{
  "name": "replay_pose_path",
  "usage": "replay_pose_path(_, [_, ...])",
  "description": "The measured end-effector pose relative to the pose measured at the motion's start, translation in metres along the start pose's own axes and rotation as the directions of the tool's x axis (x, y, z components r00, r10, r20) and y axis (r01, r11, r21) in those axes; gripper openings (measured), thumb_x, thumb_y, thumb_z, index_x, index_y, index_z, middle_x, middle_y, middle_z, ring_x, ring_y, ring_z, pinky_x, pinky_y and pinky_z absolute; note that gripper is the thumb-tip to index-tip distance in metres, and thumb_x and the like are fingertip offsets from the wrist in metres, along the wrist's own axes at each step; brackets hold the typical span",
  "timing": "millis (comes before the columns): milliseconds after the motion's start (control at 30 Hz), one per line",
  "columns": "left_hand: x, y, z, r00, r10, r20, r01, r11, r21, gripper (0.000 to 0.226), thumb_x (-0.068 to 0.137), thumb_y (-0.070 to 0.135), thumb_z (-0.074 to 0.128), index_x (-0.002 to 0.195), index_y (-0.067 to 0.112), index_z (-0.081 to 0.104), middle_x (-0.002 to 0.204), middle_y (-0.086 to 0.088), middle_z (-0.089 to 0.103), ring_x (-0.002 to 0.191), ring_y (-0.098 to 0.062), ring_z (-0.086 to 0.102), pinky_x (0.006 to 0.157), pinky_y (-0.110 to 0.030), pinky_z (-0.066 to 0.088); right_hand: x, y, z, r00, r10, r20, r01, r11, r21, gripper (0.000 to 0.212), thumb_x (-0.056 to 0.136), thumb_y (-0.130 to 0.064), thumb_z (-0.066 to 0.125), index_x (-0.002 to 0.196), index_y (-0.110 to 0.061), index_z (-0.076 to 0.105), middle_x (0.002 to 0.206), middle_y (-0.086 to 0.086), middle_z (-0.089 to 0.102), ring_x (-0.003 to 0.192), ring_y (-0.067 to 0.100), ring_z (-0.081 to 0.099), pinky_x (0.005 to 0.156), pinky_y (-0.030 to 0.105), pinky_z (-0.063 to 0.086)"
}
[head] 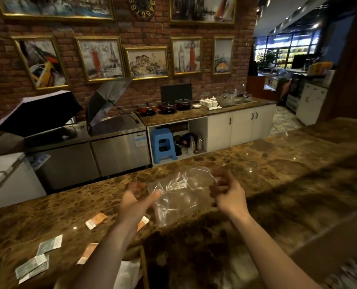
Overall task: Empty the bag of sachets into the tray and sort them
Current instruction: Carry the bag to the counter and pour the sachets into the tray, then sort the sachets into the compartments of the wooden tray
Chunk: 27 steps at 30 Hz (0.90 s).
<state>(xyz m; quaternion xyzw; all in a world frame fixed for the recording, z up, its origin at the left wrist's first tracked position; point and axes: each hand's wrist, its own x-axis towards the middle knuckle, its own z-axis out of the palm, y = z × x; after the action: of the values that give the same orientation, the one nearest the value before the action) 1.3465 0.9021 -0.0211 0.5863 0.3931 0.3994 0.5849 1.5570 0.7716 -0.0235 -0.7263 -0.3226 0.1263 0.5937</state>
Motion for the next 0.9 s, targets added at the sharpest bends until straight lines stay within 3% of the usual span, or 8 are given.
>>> replay_pose_path(100, [0.002, -0.01, 0.032, 0.995, 0.074, 0.063, -0.088, 0.961, 0.262, 0.039, 0.083, 0.025, 0.08, 0.115, 0.032, 0.059, 0.111, 0.009, 0.063, 0.1, -0.012, 0.062, 0.069, -0.026, 0.049, 0.005, 0.019, -0.021, 0.998, 0.0, -0.057, -0.006, 0.995, -0.104, 0.038, 0.093, -0.011, 0.068, 0.127, -0.024, 0.059, 0.103, -0.007, 0.064, 0.09, 0.013, 0.066, 0.075, 0.038, 0.061])
replay_pose_path(167, [0.0, -0.021, 0.055, 0.982, 0.134, 0.132, -0.175, 0.91, 0.376, 0.038, 0.082, 0.022, 0.081, 0.107, 0.041, 0.058, 0.112, 0.009, 0.064, 0.103, -0.015, 0.064, 0.078, -0.035, 0.056, 0.002, 0.037, -0.036, 0.995, -0.001, -0.104, -0.019, 0.981, -0.191, 0.041, 0.092, -0.016, 0.07, 0.131, -0.024, 0.058, 0.11, -0.003, 0.064, 0.09, 0.011, 0.064, 0.074, 0.028, 0.055])
replay_pose_path(233, [-0.005, -0.037, 0.077, 0.968, 0.178, 0.179, -0.249, 0.787, 0.564, 0.042, 0.08, 0.021, 0.08, 0.106, 0.045, 0.057, 0.122, 0.004, 0.061, 0.114, -0.024, 0.061, 0.092, -0.046, 0.055, -0.006, 0.058, -0.051, 0.995, 0.029, -0.093, -0.057, 0.951, -0.304, 0.048, 0.09, -0.027, 0.071, 0.135, -0.029, 0.054, 0.12, 0.0, 0.062, 0.098, 0.019, 0.065, 0.079, 0.032, 0.054])
replay_pose_path(333, [-0.022, -0.061, 0.099, 0.945, 0.14, 0.294, -0.318, 0.591, 0.741, 0.043, 0.087, 0.028, 0.071, 0.121, 0.046, 0.053, 0.143, 0.006, 0.044, 0.128, -0.024, 0.048, 0.106, -0.042, 0.044, -0.017, 0.095, -0.069, 0.995, 0.081, 0.059, -0.031, 0.807, -0.59, 0.064, 0.087, -0.039, 0.07, 0.144, -0.032, 0.042, 0.134, 0.001, 0.051, 0.116, 0.029, 0.059, 0.082, 0.036, 0.052])
replay_pose_path(433, [-0.034, -0.081, 0.113, 0.878, 0.032, 0.478, -0.44, 0.45, 0.777, 0.048, 0.094, 0.039, 0.059, 0.138, 0.037, 0.043, 0.149, 0.01, 0.039, 0.138, -0.021, 0.036, 0.113, -0.034, 0.032, -0.019, 0.123, -0.077, 0.974, 0.11, 0.198, 0.082, 0.644, -0.761, 0.074, 0.092, -0.037, 0.064, 0.155, -0.028, 0.026, 0.161, 0.005, 0.03, 0.146, 0.03, 0.032, 0.111, 0.042, 0.042])
replay_pose_path(533, [-0.038, -0.096, 0.127, 0.807, -0.099, 0.582, -0.513, 0.369, 0.775, 0.061, 0.095, 0.045, 0.056, 0.15, 0.034, 0.032, 0.159, 0.01, 0.029, 0.148, -0.017, 0.024, 0.122, -0.031, 0.019, -0.018, 0.142, -0.082, 0.923, 0.157, 0.352, 0.187, 0.618, -0.764, 0.079, 0.095, -0.033, 0.057, 0.16, -0.035, 0.013, 0.171, -0.003, 0.004, 0.157, 0.024, 0.0, 0.124, 0.04, 0.016])
replay_pose_path(700, [-0.042, -0.114, 0.143, 0.733, -0.271, 0.623, -0.555, 0.29, 0.78, 0.063, 0.1, 0.044, 0.049, 0.156, 0.034, 0.023, 0.167, 0.011, 0.012, 0.154, -0.017, 0.006, 0.126, -0.036, 0.007, -0.023, 0.168, -0.094, 0.902, 0.175, 0.394, 0.226, 0.587, -0.778, 0.066, 0.09, -0.054, 0.015, 0.152, -0.039, 0.03, 0.167, 0.0, 0.021, 0.156, 0.027, 0.012, 0.125, 0.043, 0.017])
replay_pose_path(900, [-0.051, -0.126, 0.169, 0.64, -0.316, 0.7, -0.626, 0.313, 0.714, 0.059, 0.1, 0.043, 0.049, 0.154, 0.038, 0.028, 0.167, 0.013, 0.014, 0.154, -0.015, 0.006, 0.123, -0.033, 0.007, -0.023, 0.192, -0.127, 0.918, 0.21, 0.338, 0.193, 0.507, -0.84, 0.048, 0.097, -0.043, 0.041, 0.144, -0.036, 0.046, 0.154, -0.003, 0.041, 0.146, 0.025, 0.031, 0.12, 0.042, 0.024])
